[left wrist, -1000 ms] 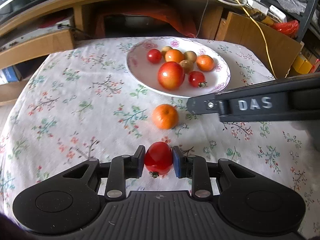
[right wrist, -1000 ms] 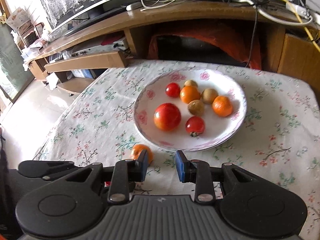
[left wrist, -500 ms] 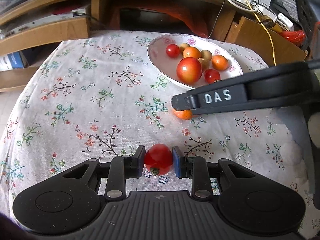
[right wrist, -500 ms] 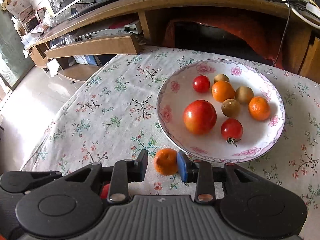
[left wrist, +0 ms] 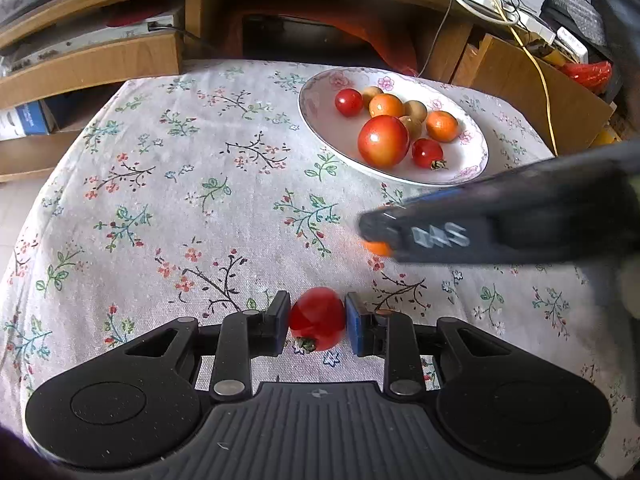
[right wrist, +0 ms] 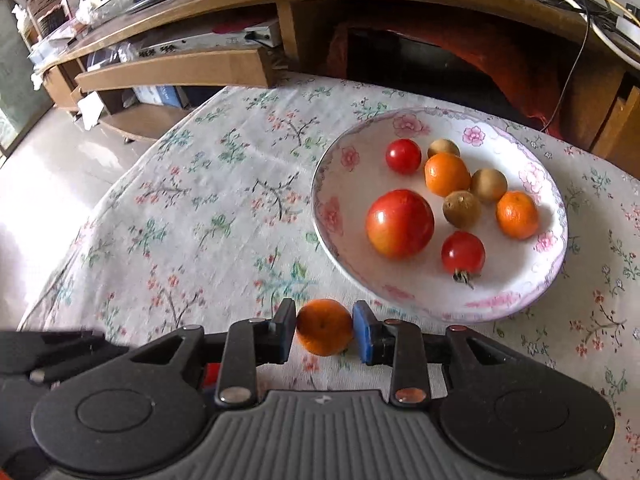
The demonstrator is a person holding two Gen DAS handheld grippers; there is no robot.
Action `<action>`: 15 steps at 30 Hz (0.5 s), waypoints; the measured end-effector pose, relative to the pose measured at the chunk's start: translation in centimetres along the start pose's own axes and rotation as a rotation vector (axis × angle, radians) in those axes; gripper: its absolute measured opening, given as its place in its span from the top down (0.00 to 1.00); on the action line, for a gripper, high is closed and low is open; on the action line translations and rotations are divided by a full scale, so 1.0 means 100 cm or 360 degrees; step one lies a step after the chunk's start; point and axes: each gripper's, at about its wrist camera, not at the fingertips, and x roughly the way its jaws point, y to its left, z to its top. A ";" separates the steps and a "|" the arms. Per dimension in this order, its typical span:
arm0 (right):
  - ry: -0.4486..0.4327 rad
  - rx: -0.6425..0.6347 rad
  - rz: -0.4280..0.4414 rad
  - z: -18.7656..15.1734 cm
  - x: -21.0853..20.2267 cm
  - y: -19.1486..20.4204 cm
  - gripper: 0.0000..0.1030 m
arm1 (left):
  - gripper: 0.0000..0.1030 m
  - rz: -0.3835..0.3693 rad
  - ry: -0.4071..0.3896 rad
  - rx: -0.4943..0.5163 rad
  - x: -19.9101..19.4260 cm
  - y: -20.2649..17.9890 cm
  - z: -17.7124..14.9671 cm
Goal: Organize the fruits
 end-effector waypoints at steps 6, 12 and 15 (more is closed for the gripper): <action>0.0010 -0.0066 -0.0074 -0.036 -0.038 -0.014 0.71 | 0.65 -0.0006 -0.0022 0.0036 -0.010 -0.008 -0.003; 0.0017 -0.0087 -0.0123 -0.082 -0.076 -0.031 0.71 | 0.65 -0.0027 -0.0024 0.0070 -0.025 -0.021 -0.018; 0.0014 -0.0084 -0.0153 -0.096 -0.081 -0.036 0.71 | 0.65 0.0009 0.0008 0.0085 -0.018 -0.022 -0.023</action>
